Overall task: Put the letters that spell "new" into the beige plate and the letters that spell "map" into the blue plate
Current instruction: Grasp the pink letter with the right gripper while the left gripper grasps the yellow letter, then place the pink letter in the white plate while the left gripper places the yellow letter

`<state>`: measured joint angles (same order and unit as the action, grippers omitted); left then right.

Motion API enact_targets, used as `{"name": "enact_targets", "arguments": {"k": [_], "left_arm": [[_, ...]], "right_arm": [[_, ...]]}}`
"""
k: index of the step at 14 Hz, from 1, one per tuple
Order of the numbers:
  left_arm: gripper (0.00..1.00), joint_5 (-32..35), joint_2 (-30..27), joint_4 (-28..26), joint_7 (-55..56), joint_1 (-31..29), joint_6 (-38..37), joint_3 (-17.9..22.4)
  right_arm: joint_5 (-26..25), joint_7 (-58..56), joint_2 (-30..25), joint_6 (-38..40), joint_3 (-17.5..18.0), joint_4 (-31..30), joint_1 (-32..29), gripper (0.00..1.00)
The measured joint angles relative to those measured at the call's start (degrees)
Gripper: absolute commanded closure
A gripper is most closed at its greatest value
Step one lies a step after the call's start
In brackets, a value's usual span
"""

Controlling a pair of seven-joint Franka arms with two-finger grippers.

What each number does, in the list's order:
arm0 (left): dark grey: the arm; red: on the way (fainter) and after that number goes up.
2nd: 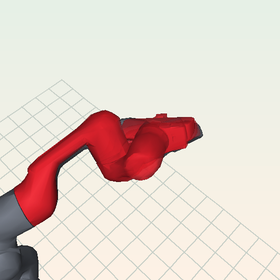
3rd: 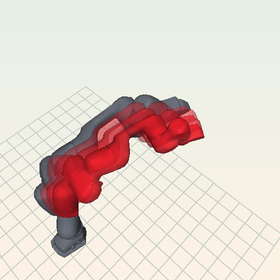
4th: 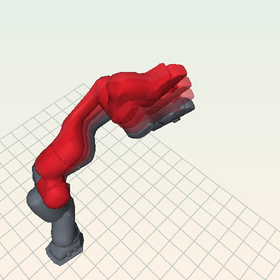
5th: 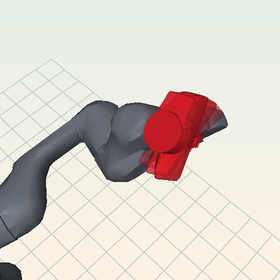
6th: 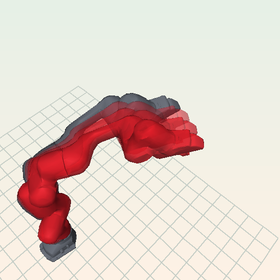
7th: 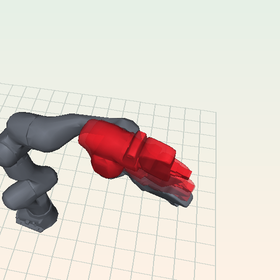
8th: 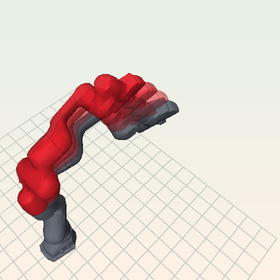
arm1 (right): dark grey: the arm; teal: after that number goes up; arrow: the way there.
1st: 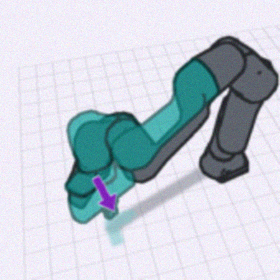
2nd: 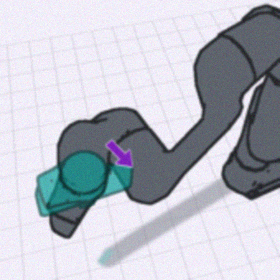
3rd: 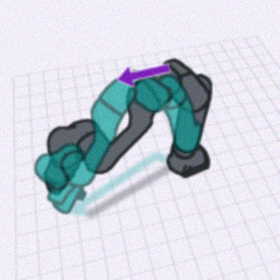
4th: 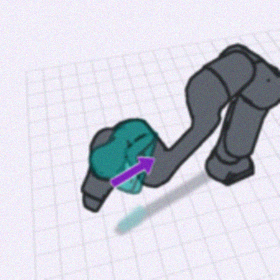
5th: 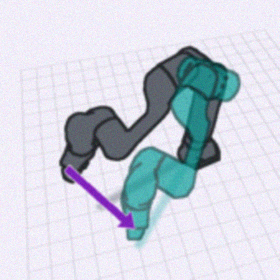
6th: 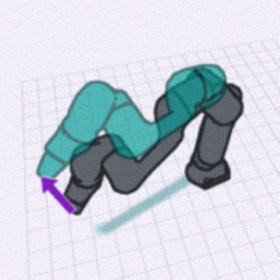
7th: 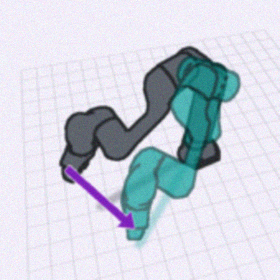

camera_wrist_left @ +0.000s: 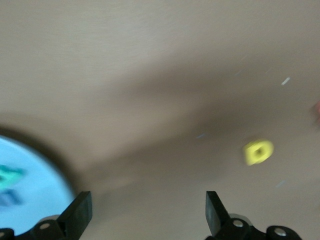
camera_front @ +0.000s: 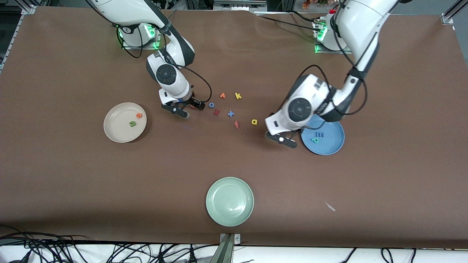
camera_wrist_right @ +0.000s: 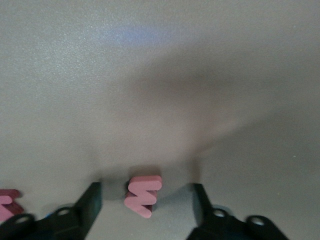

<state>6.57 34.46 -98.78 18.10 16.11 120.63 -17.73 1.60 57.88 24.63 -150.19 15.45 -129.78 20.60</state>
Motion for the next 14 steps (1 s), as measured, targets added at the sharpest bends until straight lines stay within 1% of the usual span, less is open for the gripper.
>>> {"name": "enact_targets", "arguments": {"k": [1, 2, 3, 4, 5, 7, 9, 11, 12, 13, 14], "left_arm": [[0.0, 0.0, 1.0, 0.5, 5.3, 2.2, 1.0, 0.0], [0.0, 0.0, 2.0, 1.1, 9.0, 3.9, 1.9, 0.0], [0.0, 0.0, 3.1, 1.7, 11.3, 5.2, 3.0, 0.1], [0.0, 0.0, 4.1, 2.2, 12.8, 6.1, 4.4, 0.1], [0.0, 0.0, 5.0, 2.5, 14.0, 6.5, 5.8, 0.1], [0.0, 0.0, 6.3, 2.9, 17.5, 6.6, 6.9, 0.3], [0.03, 0.0, 6.8, 2.9, 20.6, 7.1, 7.0, 0.3], [0.17, 0.1, 7.1, 2.9, 21.9, 7.7, 7.0, 0.3], [0.22, 0.4, 7.3, 2.9, 22.0, 8.0, 7.0, 0.3], [0.26, 1.3, 7.6, 2.8, 22.1, 8.3, 7.0, 0.4], [0.34, 2.1, 8.0, 2.8, 22.5, 8.8, 7.0, 0.4]], "right_arm": [[0.0, 0.0, 0.0, -0.1, 0.0, 0.0, 0.0, 0.68], [0.0, 0.0, -0.1, -0.1, 0.0, 0.0, 0.0, 0.8], [0.0, 0.0, -0.3, -0.1, 0.0, 0.0, 0.1, 0.9], [0.0, 0.0, -0.3, -0.1, 0.0, 0.0, 0.1, 0.97], [0.0, 0.0, -0.4, -0.1, 0.0, 0.0, 0.1, 1.0], [0.0, -0.4, -0.4, -0.2, 0.0, 0.1, 0.2, 1.0], [0.0, -2.2, -0.5, -0.2, -0.2, 0.4, 0.3, 1.0], [0.0, -6.1, -1.4, 2.5, -1.9, 1.4, 0.3, 1.0], [0.0, -8.9, -2.2, 5.2, -3.4, 2.2, 0.3, 1.0], [0.0, -12.4, -3.2, 8.4, -5.3, 3.3, 0.3, 1.0], [0.0, -16.3, -4.2, 11.7, -7.4, 4.3, 0.2, 1.0]]}}
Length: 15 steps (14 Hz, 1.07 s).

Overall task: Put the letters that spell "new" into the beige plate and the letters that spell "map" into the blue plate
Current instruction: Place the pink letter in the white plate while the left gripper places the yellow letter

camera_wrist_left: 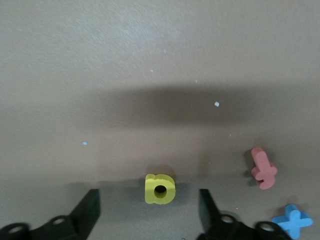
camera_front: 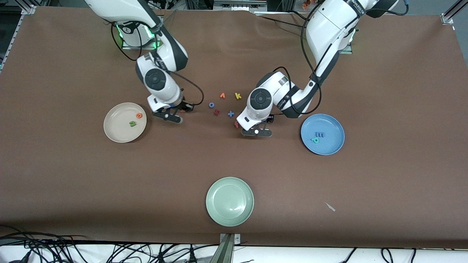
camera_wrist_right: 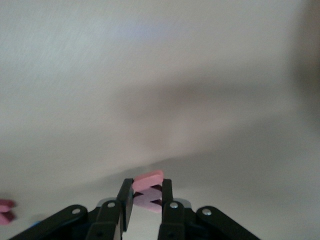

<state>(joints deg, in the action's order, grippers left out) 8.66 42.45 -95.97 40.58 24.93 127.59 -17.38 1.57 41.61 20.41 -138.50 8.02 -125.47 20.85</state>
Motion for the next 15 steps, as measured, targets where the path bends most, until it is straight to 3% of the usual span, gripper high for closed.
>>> {"name": "enact_targets", "arguments": {"k": [1, 3, 4, 9, 10, 11, 12, 15], "left_arm": [[0.47, 0.4, 0.3, 0.0, 0.4, 0.4, 0.0, 0.0], [0.87, 0.4, 0.6, 0.1, 0.6, 0.8, 0.3, 0.0], [1.0, 0.4, 0.6, 0.4, 0.6, 0.8, 0.3, 0.0], [1.0, 0.4, 0.6, 1.0, 0.6, 0.5, 0.0, 0.4], [1.0, 0.4, 0.4, 1.4, 0.6, 0.1, -1.2, 0.7], [1.0, 0.6, -0.1, 1.9, 0.2, -0.7, -3.6, 0.8], [1.0, 0.7, -1.0, 2.3, -1.4, -1.7, -6.6, 0.8], [1.0, 0.8, -5.3, 3.0, -12.7, -6.3, -17.0, 0.9]], "right_arm": [[0.0, -3.7, -0.8, 2.7, -2.1, 0.8, 0.0, 1.0], [0.0, -10.8, -2.0, 5.9, -6.2, 1.7, -0.2, 1.0], [0.0, -13.9, -2.2, 6.4, -7.9, 1.9, -0.2, 1.0], [0.0, -28.5, -1.9, 6.6, -16.6, 1.9, -0.6, 1.0], [0.0, -30.3, -1.8, 6.6, -17.5, 1.9, -0.8, 0.85], [0.0, -31.9, -1.5, 6.5, -18.0, 2.2, -1.3, 0.25], [0.0, -33.3, -1.1, 6.5, -18.2, 2.6, -2.2, 0.0], [0.0, -35.1, 0.5, 6.6, -18.3, 4.4, -4.0, 0.0]]}}
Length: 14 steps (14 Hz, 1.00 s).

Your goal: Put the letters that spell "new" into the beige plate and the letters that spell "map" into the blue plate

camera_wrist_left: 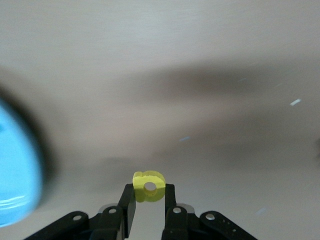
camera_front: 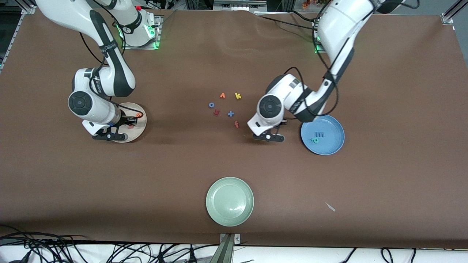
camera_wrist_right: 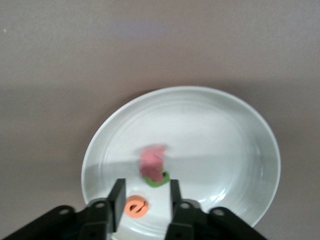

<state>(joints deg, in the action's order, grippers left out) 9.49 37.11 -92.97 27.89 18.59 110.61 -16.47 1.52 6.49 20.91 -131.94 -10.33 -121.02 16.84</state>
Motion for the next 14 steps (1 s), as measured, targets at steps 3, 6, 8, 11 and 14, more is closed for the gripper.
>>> {"name": "enact_targets", "arguments": {"k": [3, 6, 8, 11, 14], "left_arm": [[1.0, 0.5, -2.6, -0.1, -13.2, -5.9, -6.4, 0.2], [1.0, 1.8, -3.0, -0.6, -27.0, -12.4, -8.5, 0.3], [0.91, 1.9, -3.0, -2.2, -31.2, -15.4, -8.5, 0.3], [0.0, 4.3, -2.7, -5.3, -31.9, -16.3, -7.5, 0.2], [0.0, 4.4, -2.8, -6.3, -31.8, -16.2, -6.6, -0.2]], "right_arm": [[0.0, 0.0, 0.3, 6.9, 0.4, 4.9, 0.4, 0.0], [0.1, 0.0, 0.1, 24.8, 0.6, 15.6, 0.8, 0.0], [0.1, 0.0, -0.3, 34.8, 0.9, 21.8, 0.9, 0.0], [0.1, 0.0, -1.5, 44.7, 2.0, 28.3, 1.5, 0.0], [0.1, -0.1, -4.2, 49.0, 2.9, 32.5, 2.2, 0.0]]}}
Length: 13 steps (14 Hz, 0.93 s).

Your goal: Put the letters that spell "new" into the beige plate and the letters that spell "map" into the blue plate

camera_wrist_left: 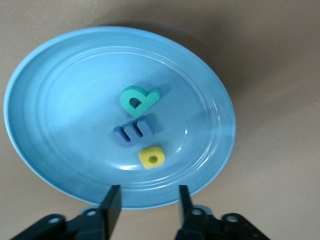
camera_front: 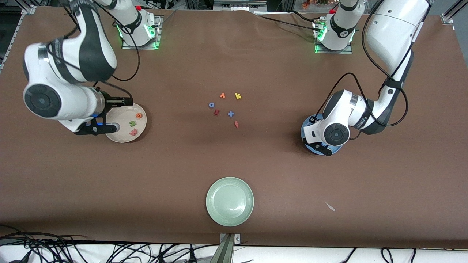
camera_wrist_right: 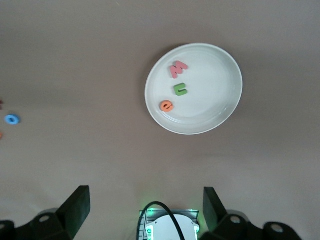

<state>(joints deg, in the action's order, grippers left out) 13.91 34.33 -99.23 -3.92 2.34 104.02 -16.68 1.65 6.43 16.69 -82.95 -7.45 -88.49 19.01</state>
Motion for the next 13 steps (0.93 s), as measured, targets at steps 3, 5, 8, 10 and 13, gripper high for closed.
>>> {"name": "enact_targets", "arguments": {"k": [3, 5, 8, 10, 13], "left_arm": [[0.0, 0.0, -2.0, 1.4, 0.1, 0.0, -0.9, -0.5], [0.0, 0.0, -5.2, 3.7, 0.1, 0.0, -5.0, -0.7], [0.0, 0.0, -12.7, 8.8, 0.0, -0.1, -13.1, -0.7], [0.0, 0.0, -17.4, 13.5, 0.0, -0.3, -16.8, -0.5], [0.0, 0.0, -20.6, 23.1, 0.1, -2.2, -21.6, -0.2]], "right_arm": [[-0.2, 0.0, -4.4, 0.7, 4.4, 0.4, -3.9, 0.0], [-0.4, 0.0, -7.5, 0.6, 5.5, 0.6, -6.7, 0.0], [-0.8, -1.0, -11.2, 0.7, 6.7, 0.6, -11.1, 0.0], [-0.8, -4.3, -11.8, 0.8, 7.0, 0.4, -13.4, 0.0], [-1.3, -5.4, -11.5, 0.6, 7.1, 0.1, -14.9, 0.0]]}}
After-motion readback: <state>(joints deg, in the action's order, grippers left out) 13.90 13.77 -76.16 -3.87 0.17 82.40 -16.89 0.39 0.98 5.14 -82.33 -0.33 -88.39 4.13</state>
